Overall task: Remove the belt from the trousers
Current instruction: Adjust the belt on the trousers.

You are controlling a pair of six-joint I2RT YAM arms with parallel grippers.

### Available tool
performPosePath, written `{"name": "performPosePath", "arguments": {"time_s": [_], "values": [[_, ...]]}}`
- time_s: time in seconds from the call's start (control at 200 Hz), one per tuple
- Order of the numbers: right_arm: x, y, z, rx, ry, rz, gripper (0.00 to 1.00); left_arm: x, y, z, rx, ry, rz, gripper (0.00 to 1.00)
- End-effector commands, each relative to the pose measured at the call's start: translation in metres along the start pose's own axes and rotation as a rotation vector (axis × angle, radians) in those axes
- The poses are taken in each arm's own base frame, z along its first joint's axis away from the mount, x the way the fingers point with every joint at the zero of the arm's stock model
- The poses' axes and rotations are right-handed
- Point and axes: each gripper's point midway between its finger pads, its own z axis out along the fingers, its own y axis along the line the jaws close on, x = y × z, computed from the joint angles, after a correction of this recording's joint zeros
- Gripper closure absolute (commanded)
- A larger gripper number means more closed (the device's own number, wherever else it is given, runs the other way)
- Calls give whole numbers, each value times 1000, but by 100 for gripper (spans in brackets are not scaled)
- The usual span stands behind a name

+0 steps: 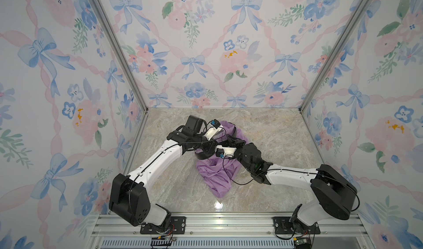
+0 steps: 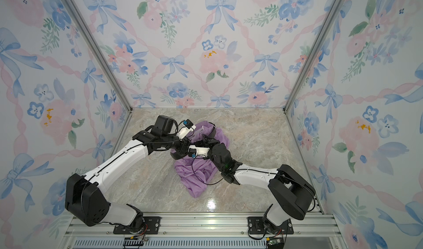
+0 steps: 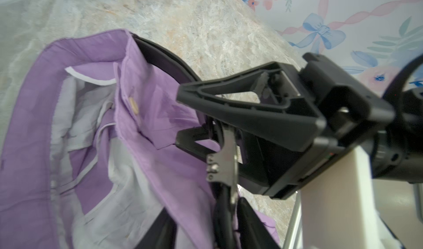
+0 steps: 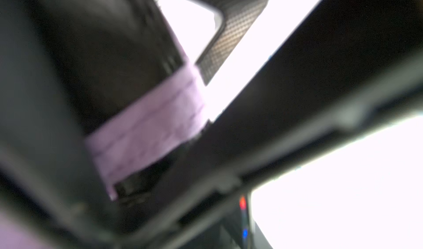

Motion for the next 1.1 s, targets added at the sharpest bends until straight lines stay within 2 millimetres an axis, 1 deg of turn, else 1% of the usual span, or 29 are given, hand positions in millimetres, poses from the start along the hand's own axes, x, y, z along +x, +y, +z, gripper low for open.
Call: {"name": "performPosePath", "arguments": {"time_s": [0.0,0.05,0.07,0.085,0.09,0.1,0.105,0.145,0.155,0.21,0.29,0.34,0.375,0.4,0.455,0.49,0.53,0.585,0.65,0.7,0.76,0.82,0.9,0.975,1.01,1.04,1.095], "values": [[-5,-77,-11,290,17,235,100,-14,-20,-15,10,-22,113,30],[2,-83,-12,284,70,286,100,-25,-6,-22,-78,-42,126,22],[5,-87,-13,284,95,315,100,-31,-1,-25,-116,-55,124,20],[9,-87,-13,269,123,334,100,-35,6,-28,-158,-65,114,19],[9,-92,-14,283,124,351,100,-36,8,-29,-172,-67,110,18],[10,-92,-14,272,138,367,100,-38,12,-31,-197,-75,104,17],[10,-97,-15,287,140,385,100,-40,14,-32,-211,-78,100,17],[19,-98,-16,238,211,459,100,-51,28,-44,-312,-114,77,15],[22,-99,-16,227,227,482,100,-54,34,-48,-354,-123,69,15],[38,-104,-20,171,325,633,100,-70,48,-69,-468,-197,36,14],[65,-106,-28,142,451,831,100,-92,54,-102,-568,-353,-17,14],[78,-103,-33,140,502,899,100,-102,53,-121,-599,-462,-56,15],[83,-100,-36,137,523,928,100,-106,51,-131,-605,-533,-85,16],[86,-97,-40,131,541,933,100,-108,49,-137,-602,-582,-109,18],[90,-92,-44,124,569,954,100,-105,44,-139,-557,-655,-151,24],[92,-88,-48,111,592,961,100,-102,38,-134,-509,-682,-170,28],[94,-85,-51,104,612,978,100,-98,31,-123,-454,-697,-186,33],[93,-78,-55,84,628,994,100,-89,15,-98,-388,-679,-174,36],[88,-69,-59,56,618,991,100,-80,-7,-68,-349,-632,-128,36],[83,-63,-62,39,603,975,100,-75,-21,-48,-329,-597,-89,35],[75,-56,-64,15,582,953,100,-72,-37,-29,-307,-562,-39,33],[66,-50,-67,-14,563,923,100,-69,-46,-13,-307,-528,3,31],[53,-44,-70,-60,536,865,100,-65,-46,4,-329,-492,27,29],[37,-38,-73,-110,500,794,100,-63,-38,11,-368,-477,16,29],[31,-36,-75,-127,487,765,100,-62,-33,14,-391,-472,11,32],[27,-35,-77,-139,476,749,100,-61,-30,17,-405,-464,13,38],[22,-35,-80,-148,462,742,100,-58,-24,23,-427,-447,13,44]]}}
